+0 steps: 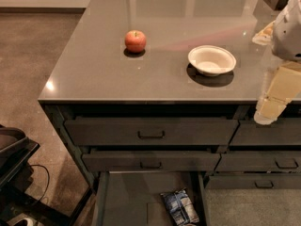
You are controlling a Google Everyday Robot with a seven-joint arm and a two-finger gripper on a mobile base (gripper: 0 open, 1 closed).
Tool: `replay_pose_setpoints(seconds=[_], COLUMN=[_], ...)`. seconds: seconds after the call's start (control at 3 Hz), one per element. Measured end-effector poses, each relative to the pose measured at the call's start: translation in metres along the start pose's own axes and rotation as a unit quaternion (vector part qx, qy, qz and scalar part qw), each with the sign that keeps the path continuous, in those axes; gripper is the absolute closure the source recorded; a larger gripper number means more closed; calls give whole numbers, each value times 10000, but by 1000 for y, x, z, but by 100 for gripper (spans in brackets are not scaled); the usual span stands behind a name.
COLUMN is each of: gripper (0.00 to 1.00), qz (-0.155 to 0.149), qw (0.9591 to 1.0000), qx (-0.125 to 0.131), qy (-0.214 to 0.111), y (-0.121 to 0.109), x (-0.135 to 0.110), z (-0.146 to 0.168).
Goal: Pick blue chip bag from bottom drawer and place on counter
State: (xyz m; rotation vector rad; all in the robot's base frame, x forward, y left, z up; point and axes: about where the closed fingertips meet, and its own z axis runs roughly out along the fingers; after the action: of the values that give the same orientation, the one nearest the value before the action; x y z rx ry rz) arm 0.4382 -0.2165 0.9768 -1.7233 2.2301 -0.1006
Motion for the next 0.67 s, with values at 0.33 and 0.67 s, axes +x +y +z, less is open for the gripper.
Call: replay_pose_setpoints(seconds=[0.33, 0.67], gripper=[0, 0], qz=[0, -24], qw=[10000, 9999], qx=[0, -55], qy=[0, -88], y=[0, 4], x=[0, 4], z=[0, 10])
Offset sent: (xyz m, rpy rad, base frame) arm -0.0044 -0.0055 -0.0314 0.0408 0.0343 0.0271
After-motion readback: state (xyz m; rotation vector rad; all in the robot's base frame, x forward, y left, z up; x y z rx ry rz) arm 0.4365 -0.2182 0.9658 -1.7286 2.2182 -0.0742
